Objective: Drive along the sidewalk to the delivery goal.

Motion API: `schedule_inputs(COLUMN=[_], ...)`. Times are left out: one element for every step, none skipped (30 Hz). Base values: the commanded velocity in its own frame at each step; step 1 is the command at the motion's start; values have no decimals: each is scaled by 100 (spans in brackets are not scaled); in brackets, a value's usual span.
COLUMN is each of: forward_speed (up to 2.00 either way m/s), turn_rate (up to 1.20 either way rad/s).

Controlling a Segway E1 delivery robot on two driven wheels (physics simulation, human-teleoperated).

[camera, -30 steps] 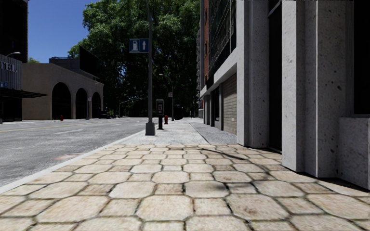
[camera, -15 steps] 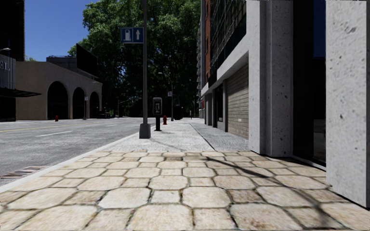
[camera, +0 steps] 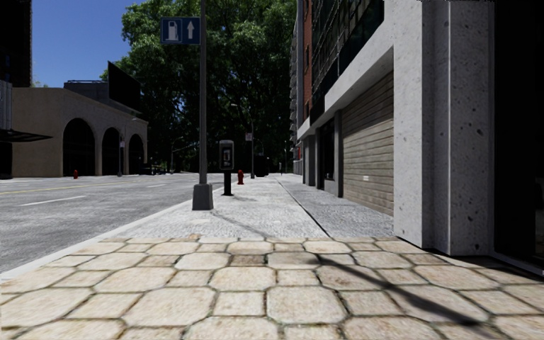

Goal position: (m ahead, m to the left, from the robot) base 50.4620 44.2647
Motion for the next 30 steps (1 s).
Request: schedule_inputs(forward_speed=[194, 194, 194, 194, 194, 194, 194, 194, 194, 194, 194, 194, 194, 194, 194, 194, 194, 194, 194, 194, 194, 194, 194, 194, 194, 194, 194, 194, 194, 194], turn_rate=[0, 0, 0, 0, 0, 0, 0, 0, 0, 0, 0, 0, 0, 0, 0, 0, 0, 0, 0, 0, 0, 0, 0, 0, 0, 0, 0, 0, 0, 0])
